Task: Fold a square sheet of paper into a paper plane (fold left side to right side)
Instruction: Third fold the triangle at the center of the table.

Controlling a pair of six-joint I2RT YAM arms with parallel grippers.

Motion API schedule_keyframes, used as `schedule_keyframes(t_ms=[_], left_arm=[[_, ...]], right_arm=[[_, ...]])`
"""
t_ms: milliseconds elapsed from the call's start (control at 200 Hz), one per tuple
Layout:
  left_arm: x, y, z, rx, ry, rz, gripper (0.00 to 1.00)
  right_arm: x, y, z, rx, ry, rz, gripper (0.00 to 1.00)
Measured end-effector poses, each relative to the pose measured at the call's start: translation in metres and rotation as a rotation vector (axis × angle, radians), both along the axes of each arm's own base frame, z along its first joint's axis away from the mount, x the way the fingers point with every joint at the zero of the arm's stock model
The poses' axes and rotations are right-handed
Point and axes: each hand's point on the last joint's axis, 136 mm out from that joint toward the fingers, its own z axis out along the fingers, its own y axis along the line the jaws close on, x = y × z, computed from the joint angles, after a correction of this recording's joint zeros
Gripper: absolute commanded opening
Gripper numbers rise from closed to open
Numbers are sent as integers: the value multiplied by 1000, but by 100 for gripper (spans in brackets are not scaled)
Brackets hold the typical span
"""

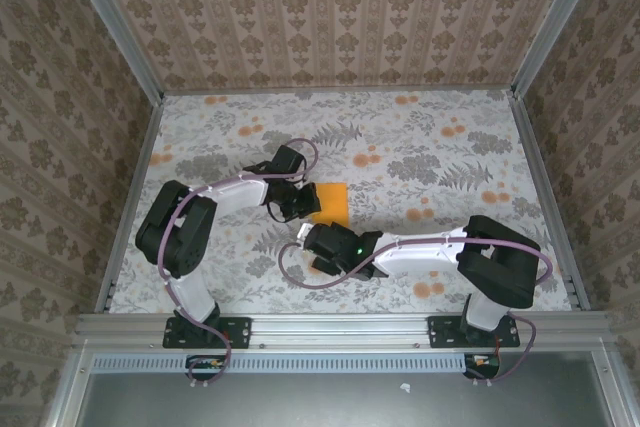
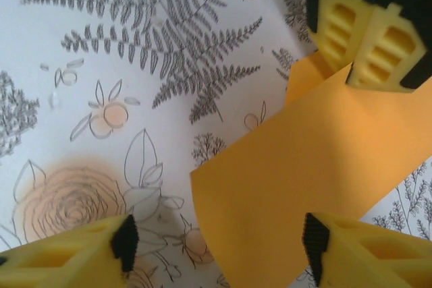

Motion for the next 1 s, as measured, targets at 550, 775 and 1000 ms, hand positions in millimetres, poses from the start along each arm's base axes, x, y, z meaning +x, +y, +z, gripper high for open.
schedule_keyframes(t_ms=[550,775,1000], left_arm=[[1,14,4,22,-15,-23,44],[10,35,32,8,-76,-13,31],[13,21,34,-24,-73,-78,19]], right_arm=[[6,-2,-8,99,185,-15,0],[3,-5,-12,172,336,-24,0],[5,3,-2,243,401,-22,0]])
